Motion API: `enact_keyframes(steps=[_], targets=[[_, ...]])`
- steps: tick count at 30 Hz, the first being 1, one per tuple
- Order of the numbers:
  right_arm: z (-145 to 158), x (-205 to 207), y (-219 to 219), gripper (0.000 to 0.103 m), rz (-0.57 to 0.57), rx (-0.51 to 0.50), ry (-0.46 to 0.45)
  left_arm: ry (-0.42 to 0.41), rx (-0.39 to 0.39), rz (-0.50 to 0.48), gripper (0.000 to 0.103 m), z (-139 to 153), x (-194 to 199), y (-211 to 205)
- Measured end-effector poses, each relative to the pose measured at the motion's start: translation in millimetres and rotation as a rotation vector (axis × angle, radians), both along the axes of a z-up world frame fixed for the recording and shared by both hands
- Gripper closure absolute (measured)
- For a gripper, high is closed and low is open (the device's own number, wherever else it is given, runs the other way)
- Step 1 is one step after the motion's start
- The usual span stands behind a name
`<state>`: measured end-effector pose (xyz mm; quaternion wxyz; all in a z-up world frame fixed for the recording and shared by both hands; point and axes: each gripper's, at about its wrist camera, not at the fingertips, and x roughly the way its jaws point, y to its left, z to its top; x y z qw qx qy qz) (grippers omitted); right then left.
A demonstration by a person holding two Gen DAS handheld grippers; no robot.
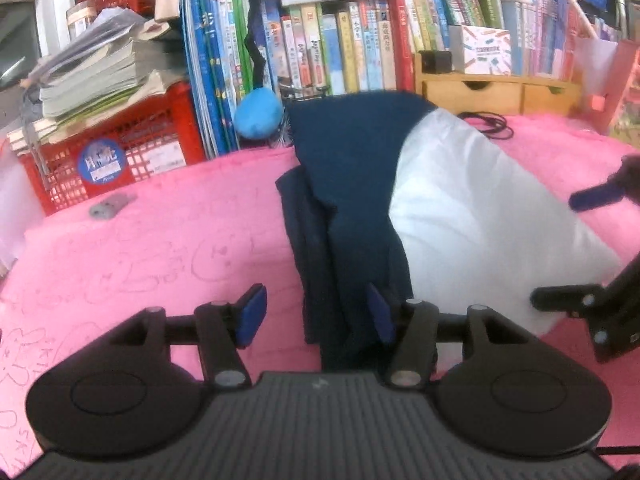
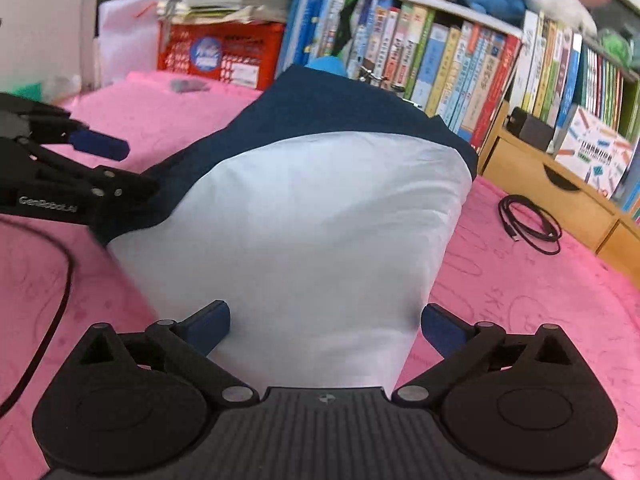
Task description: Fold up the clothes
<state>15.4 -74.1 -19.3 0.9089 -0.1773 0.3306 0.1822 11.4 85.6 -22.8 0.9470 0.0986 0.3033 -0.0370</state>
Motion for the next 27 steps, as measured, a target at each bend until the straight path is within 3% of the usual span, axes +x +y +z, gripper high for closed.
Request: enact_keyframes(steps=[5,18,27], targets=[[-2,-16,8,0.000,0.002,-0.047,-0.006,-0.005,0.025,-0.018,0.042,-6,-17,12],[-10,-30,11,0.000,-0.010,-0.077,0.002,0.021,0.094,0.061,0.044,-2,-53,42],[-10,-32,8,0.000,-0.014,-0.059,0.000,-0.036,0.044,-0.034,0.034,11,-49,7]])
